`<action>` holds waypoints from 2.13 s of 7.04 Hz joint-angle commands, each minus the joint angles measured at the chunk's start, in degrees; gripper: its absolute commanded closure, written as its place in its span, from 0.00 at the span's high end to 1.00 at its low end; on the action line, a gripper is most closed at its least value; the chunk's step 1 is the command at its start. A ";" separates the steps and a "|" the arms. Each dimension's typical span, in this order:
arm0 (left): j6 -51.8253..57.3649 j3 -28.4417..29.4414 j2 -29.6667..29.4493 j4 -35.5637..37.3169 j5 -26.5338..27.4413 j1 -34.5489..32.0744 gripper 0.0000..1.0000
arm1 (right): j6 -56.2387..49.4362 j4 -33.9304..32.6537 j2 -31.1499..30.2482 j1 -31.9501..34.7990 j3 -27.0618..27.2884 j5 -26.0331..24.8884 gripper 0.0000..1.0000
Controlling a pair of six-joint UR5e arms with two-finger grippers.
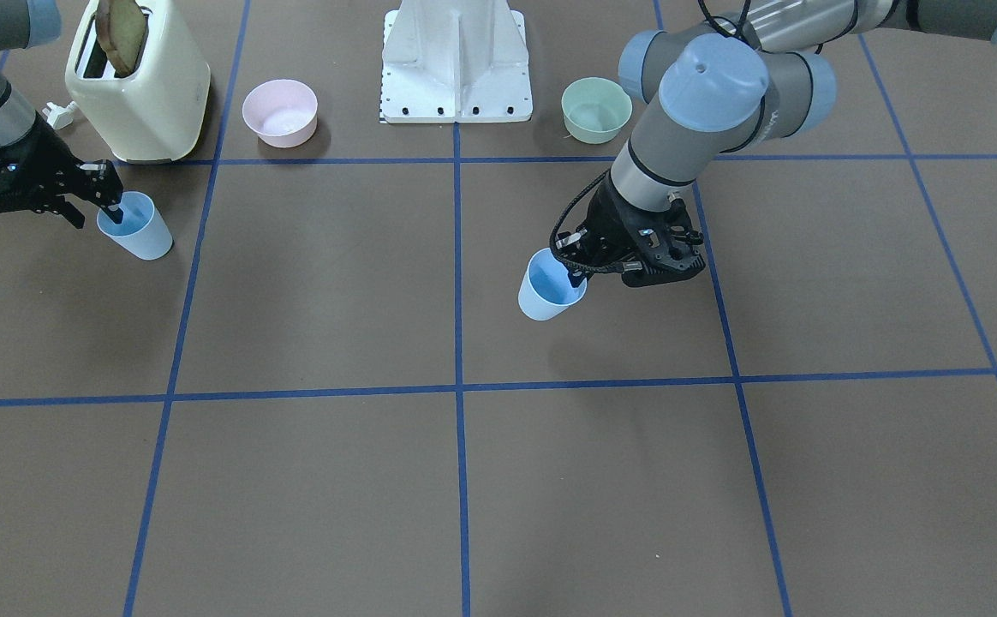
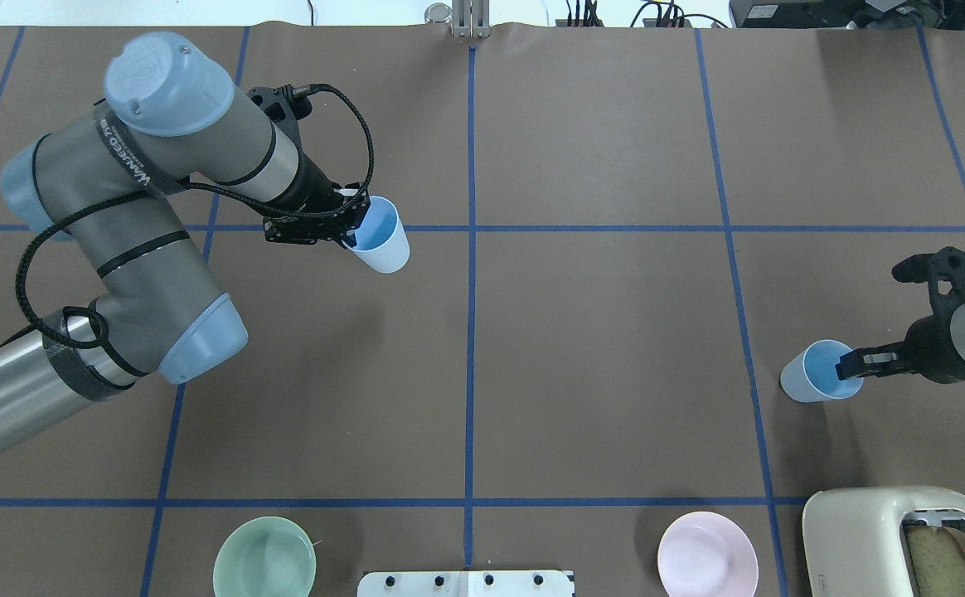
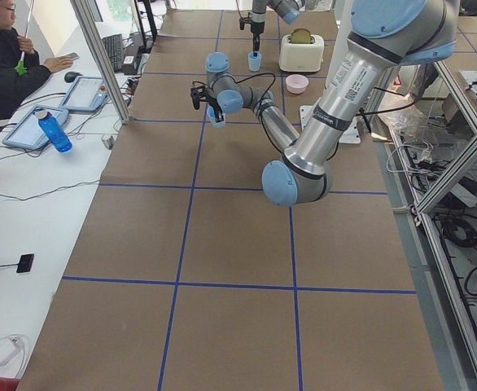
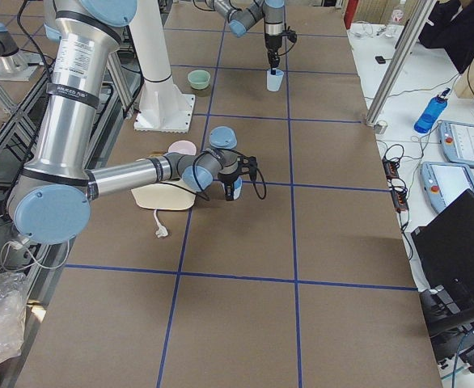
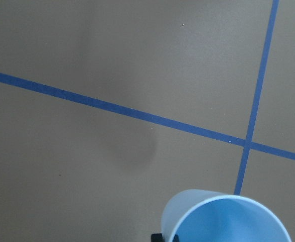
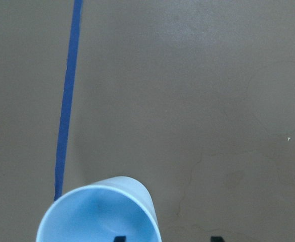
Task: Stack blue cups with both arms
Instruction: 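Lift the left gripper's cup inward while the right gripper grasps its cup, then set the left gripper's cup at center while right gripper carries its cup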
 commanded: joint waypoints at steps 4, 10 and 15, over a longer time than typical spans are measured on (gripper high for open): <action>-0.52 0.44 -1.05 0.00 2.19 1.85 0.00 | 6.74 -0.09 2.85 -0.02 0.04 -0.38 0.00; -5.36 5.62 -8.78 3.69 12.21 10.72 0.00 | 6.48 -23.17 22.51 7.80 0.13 7.28 0.00; -5.01 7.83 -9.41 3.69 14.94 12.74 0.00 | 6.39 -27.86 27.11 8.94 -0.13 7.28 0.00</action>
